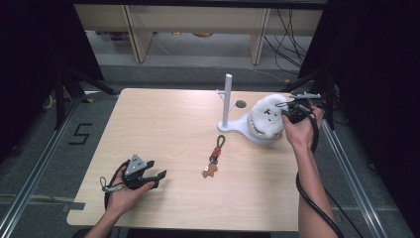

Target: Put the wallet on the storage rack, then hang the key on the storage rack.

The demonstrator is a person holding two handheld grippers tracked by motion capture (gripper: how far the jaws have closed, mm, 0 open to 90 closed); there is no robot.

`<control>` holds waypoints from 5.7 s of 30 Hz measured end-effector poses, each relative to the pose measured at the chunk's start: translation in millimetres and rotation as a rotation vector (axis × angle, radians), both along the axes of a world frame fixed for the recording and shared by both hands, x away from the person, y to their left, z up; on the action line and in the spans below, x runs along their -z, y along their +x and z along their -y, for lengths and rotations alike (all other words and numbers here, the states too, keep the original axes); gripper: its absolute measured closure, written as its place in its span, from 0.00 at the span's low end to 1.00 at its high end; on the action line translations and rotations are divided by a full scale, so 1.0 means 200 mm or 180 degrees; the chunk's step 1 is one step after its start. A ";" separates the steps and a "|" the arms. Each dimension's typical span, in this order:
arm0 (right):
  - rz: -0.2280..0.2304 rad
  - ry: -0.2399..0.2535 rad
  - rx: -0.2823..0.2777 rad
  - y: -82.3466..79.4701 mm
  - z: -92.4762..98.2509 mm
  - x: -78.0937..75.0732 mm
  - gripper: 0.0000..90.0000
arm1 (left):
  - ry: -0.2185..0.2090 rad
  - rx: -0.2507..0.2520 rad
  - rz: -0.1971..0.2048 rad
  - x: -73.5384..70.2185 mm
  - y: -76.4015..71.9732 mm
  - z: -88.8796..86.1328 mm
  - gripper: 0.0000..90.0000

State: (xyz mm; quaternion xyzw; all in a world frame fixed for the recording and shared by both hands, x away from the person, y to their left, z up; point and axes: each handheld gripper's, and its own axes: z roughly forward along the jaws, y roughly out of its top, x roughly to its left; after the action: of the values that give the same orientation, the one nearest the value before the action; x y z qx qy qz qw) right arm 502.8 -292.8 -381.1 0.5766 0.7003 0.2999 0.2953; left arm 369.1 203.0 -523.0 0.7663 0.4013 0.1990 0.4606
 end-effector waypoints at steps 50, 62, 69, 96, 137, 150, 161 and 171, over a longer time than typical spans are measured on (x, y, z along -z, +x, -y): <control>0.0026 0.0096 0.0020 -0.09 0.02 0.00 0.53 | -0.0016 0.0005 0.0002 -0.01 0.00 0.02 0.39; 0.0027 0.0348 0.0015 -0.25 0.02 0.06 0.59 | -0.0039 0.0041 0.0025 -0.04 0.02 0.03 0.39; -0.0143 0.0468 -0.0033 -0.37 0.00 0.15 0.74 | -0.0064 0.0036 0.0025 -0.06 0.02 0.04 0.39; -0.0860 0.0547 -0.0122 -0.48 -0.19 0.35 0.68 | -0.0129 0.0063 0.0017 -0.07 0.02 0.06 0.39; -0.0868 0.0584 -0.0119 -0.53 -0.19 0.41 0.63 | 0.0624 0.0628 -0.1146 -0.24 0.57 0.81 0.43; -0.0894 0.0642 -0.0068 -0.54 -0.19 0.40 0.62 | 0.0763 0.0623 -0.1268 -0.20 0.63 0.92 0.46; -0.0902 0.0675 -0.0086 -0.54 -0.19 0.40 0.62 | 0.0929 0.0534 -0.1335 -0.20 0.65 1.01 0.50; -0.0876 0.0590 -0.0093 -0.54 -0.18 0.41 0.62 | 0.1107 0.0450 -0.1437 -0.19 0.67 1.04 0.51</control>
State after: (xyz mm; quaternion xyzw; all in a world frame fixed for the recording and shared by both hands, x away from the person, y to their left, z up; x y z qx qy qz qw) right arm 395.3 -256.2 -462.6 0.6267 0.7118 0.2857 0.1377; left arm 503.4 -5.5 -485.1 0.8847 0.3992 0.0567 0.2341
